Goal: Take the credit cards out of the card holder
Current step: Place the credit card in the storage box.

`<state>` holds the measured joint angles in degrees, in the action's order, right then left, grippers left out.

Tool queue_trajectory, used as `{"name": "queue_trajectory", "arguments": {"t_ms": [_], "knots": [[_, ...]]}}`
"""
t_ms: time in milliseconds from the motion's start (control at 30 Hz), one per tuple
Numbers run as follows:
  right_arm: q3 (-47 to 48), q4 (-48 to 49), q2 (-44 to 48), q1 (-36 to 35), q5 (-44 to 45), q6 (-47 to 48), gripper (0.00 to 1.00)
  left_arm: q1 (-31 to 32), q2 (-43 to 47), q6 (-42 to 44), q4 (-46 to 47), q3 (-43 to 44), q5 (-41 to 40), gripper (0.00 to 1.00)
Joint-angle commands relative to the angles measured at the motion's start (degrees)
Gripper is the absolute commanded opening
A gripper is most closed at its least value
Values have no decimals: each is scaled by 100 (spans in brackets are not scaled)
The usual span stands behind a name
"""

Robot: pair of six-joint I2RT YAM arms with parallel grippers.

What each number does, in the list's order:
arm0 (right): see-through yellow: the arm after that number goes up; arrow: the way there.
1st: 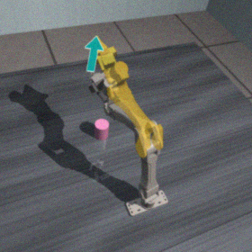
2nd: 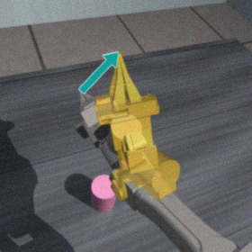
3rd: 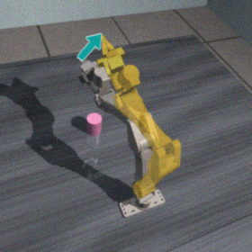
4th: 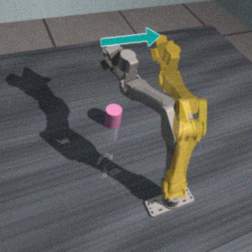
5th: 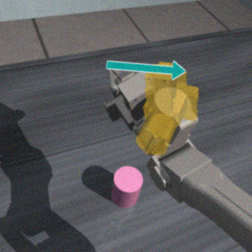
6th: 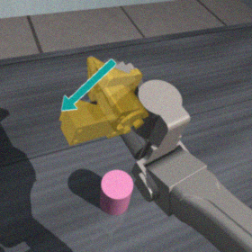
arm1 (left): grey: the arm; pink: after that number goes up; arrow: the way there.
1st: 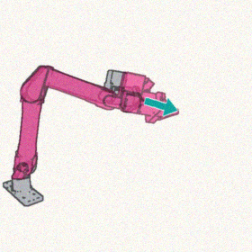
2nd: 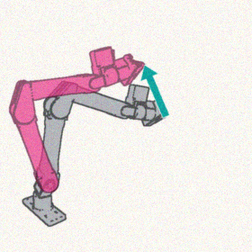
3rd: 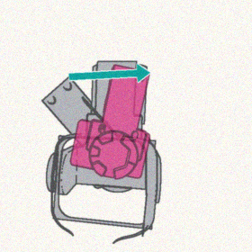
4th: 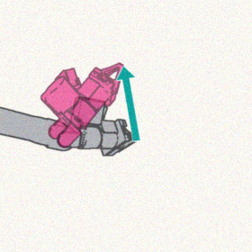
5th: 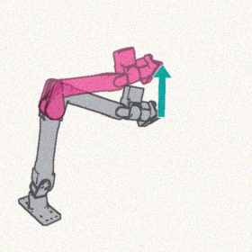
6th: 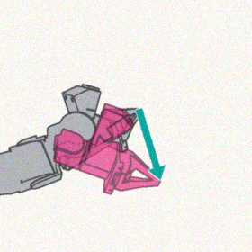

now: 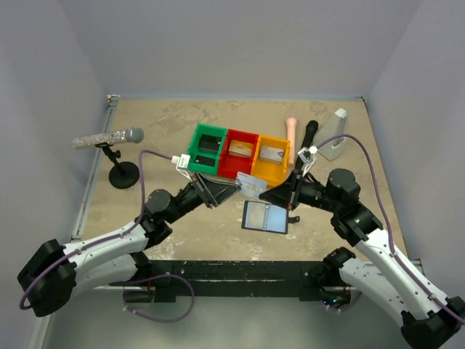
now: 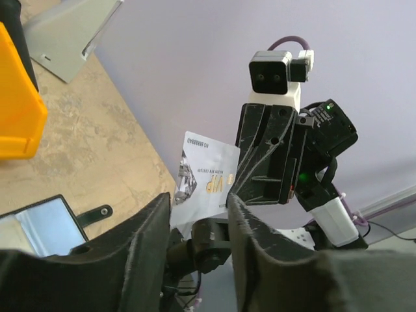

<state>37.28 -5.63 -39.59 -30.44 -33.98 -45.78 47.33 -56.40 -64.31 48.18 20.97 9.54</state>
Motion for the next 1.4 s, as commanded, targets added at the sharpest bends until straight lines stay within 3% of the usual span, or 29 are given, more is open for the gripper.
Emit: {"name": "queue_trajectory", "arguments": {"t_ms": [0, 33, 67, 100, 233, 400, 500, 567, 733, 867, 1367], "knots": [[367, -315, 215, 117, 242, 262, 0, 4, 541, 401, -957, 179, -495, 54], [455, -647, 241, 239, 329, 323, 0, 4, 699, 498, -1212, 197, -680, 64], [552, -998, 242, 370, 461, 385, 0, -13, 849, 586, -1537, 214, -856, 84], [657, -1289, 216, 520, 610, 412, 0, -22, 1033, 691, -1871, 249, -1127, 85], [1052, -2405, -266, 1250, 1540, 525, 0, -40, 1737, 999, -3767, 565, -2428, 81], [1939, -2882, -1601, 1418, 1947, 1113, 0, -57, 1747, 1316, -5052, 1066, -2642, 75], [2309, -2594, -2112, 1418, 2254, 1474, 0, -57, 1720, 1430, -5284, 1146, -2510, 73], [2520, -2304, -2481, 1426, 1976, 1965, 0, -57, 1816, 1465, -5407, 1102, -2527, 73], [3540, -3190, -3579, 1567, 2009, 2432, 0, -57, 2229, 1553, -5995, 1023, -2720, 72], [3488, -2743, -3985, 1637, 1992, 2372, 0, -57, 2511, 1641, -6084, 918, -2712, 72], [4736, -3076, -6024, 1664, 2018, 2275, 0, -57, 2380, 1747, -6339, 891, -2703, 72]]}}
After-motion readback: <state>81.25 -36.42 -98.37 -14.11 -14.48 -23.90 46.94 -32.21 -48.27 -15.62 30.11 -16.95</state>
